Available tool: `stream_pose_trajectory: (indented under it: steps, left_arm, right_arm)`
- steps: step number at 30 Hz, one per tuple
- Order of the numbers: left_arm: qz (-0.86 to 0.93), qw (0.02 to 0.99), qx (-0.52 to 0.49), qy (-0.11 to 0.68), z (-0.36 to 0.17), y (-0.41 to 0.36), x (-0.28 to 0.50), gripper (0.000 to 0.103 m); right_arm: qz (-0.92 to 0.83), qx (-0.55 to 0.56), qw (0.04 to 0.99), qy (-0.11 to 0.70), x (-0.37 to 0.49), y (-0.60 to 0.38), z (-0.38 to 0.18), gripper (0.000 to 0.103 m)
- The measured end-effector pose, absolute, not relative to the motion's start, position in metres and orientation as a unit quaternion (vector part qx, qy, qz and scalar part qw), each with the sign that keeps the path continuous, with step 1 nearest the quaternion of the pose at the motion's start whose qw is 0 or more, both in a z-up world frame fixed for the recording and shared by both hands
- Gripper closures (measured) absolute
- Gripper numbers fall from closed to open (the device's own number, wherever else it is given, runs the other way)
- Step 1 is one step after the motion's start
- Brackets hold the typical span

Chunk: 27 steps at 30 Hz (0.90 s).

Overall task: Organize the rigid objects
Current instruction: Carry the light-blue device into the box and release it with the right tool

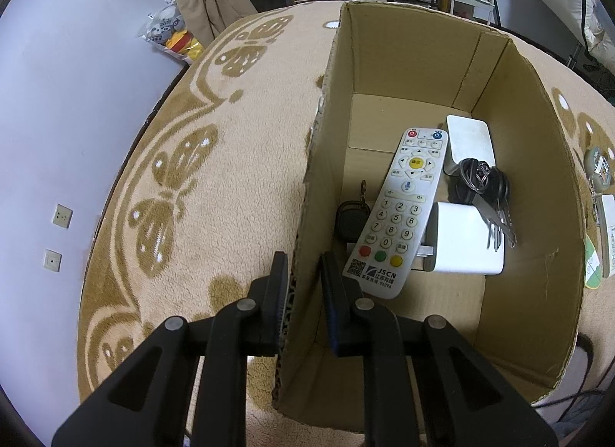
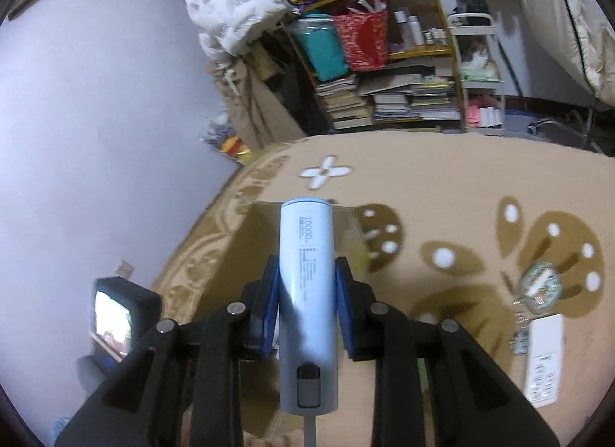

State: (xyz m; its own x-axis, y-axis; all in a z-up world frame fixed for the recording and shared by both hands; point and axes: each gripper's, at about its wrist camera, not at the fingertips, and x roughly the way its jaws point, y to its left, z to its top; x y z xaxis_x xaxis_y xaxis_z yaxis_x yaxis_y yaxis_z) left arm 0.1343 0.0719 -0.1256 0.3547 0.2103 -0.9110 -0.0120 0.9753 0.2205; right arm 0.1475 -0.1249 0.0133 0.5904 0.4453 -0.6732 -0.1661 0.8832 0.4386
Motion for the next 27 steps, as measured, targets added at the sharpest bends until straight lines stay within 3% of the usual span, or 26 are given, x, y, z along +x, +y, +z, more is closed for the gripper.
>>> stream_pose_trajectory:
  steps: [27]
  left_arm:
    - [0.065,0.819,0.081,0.565,-0.125,0.069,0.135,0.088]
  right_arm:
    - [0.168,0.190,0.838,0.483,0.167,-0.064,-0.062,0.074]
